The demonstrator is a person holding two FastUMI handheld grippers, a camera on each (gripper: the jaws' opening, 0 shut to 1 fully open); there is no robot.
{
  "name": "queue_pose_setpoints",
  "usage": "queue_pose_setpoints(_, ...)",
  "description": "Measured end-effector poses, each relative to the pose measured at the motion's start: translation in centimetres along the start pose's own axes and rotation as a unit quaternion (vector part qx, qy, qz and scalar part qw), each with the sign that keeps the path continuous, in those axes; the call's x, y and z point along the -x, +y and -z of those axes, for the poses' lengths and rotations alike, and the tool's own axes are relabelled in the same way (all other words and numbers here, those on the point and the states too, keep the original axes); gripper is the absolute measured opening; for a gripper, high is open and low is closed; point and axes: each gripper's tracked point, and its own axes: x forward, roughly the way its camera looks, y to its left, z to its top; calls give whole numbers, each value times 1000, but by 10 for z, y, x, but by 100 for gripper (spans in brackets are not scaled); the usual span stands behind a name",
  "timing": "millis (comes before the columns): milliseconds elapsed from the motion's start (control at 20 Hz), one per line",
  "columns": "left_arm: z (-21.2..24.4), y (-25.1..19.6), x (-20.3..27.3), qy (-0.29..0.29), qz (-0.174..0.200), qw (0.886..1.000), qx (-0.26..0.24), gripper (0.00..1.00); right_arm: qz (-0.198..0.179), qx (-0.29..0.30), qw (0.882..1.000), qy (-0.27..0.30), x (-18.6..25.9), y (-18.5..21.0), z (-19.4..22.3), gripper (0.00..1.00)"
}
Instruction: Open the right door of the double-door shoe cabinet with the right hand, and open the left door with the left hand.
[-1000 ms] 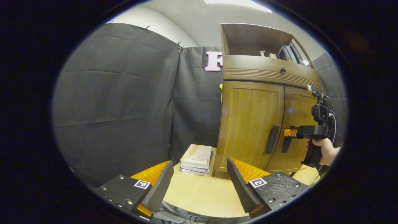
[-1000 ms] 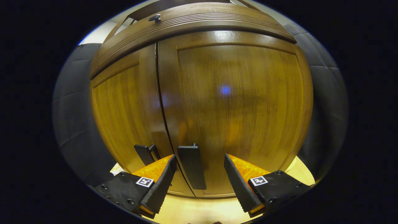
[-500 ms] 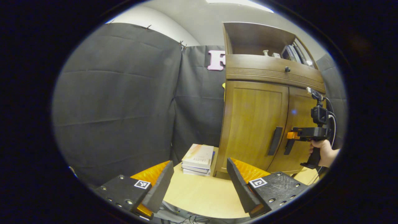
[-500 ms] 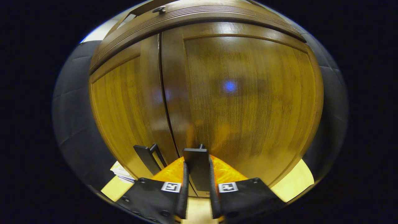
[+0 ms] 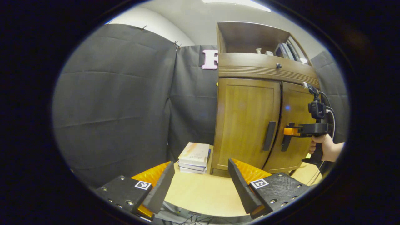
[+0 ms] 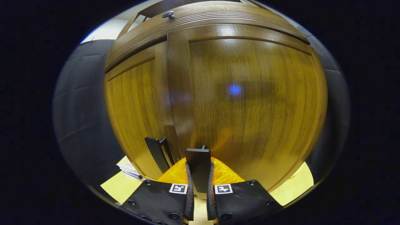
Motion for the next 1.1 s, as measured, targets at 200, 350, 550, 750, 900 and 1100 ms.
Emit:
queue_pose_setpoints(200,-3,-3,-3,-10,23,1000,-15,100,-8,4,1000,-2,4,0,-2,18)
queue_pose_setpoints(350,-2,-9,-2,-6,42,999,-10,100,-12,5,1000,-5,2,-1,-1,15)
queue_pose_setpoints(550,0,-21,-2,-1,79,997,-5,100,-2,7,1000,-4,-4,-3,3,18)
queue_pose_setpoints(750,9,-42,-4,3,127,992,4,100,7,9,1000,-2,-3,2,2,15)
queue_pose_setpoints(900,14,-56,-7,7,167,986,15,100,23,9,1000,0,-4,5,-3,15)
queue_pose_setpoints(1100,15,-73,-15,11,212,976,39,100,37,1,999,5,-9,3,-3,15)
